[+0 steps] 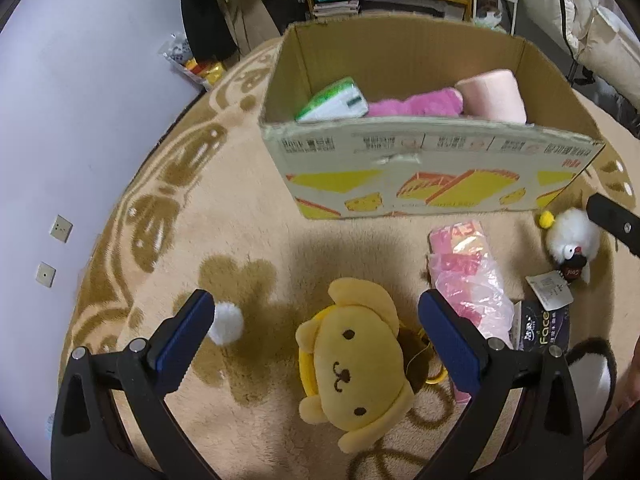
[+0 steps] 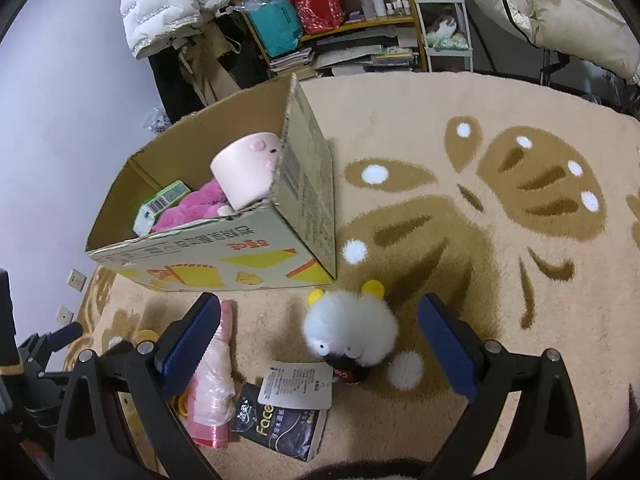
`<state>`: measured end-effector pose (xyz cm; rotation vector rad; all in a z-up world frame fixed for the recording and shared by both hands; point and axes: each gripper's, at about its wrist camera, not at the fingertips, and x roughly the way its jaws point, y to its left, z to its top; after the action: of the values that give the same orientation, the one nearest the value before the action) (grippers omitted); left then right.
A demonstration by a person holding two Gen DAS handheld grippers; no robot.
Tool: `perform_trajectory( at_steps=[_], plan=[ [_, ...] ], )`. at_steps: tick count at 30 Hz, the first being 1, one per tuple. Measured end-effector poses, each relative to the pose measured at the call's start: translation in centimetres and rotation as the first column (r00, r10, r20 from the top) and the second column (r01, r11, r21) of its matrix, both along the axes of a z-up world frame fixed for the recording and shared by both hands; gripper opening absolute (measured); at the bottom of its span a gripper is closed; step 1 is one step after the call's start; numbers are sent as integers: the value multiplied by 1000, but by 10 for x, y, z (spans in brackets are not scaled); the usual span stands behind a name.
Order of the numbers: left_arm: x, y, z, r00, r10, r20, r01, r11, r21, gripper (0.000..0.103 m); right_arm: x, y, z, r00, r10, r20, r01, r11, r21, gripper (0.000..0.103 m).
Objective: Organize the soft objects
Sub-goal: 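Move the left gripper to the yellow bear while the right approaches the white fluffy toy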
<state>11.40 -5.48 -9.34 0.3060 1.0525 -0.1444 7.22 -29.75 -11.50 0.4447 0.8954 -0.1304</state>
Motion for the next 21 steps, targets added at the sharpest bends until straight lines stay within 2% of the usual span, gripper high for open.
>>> perform_trajectory(
  at_steps=[9,21],
  plan=[
    [1,-4,-25,996,0,-88,1,1000,13,101,11,-4,-19,998,1,-55,-1,1000,-5,103],
    [-1,-13,-44,991,-17,-131,24,998,50,101,15,-2,-27,996,11,-91,-13,1000,-14,102]
  ],
)
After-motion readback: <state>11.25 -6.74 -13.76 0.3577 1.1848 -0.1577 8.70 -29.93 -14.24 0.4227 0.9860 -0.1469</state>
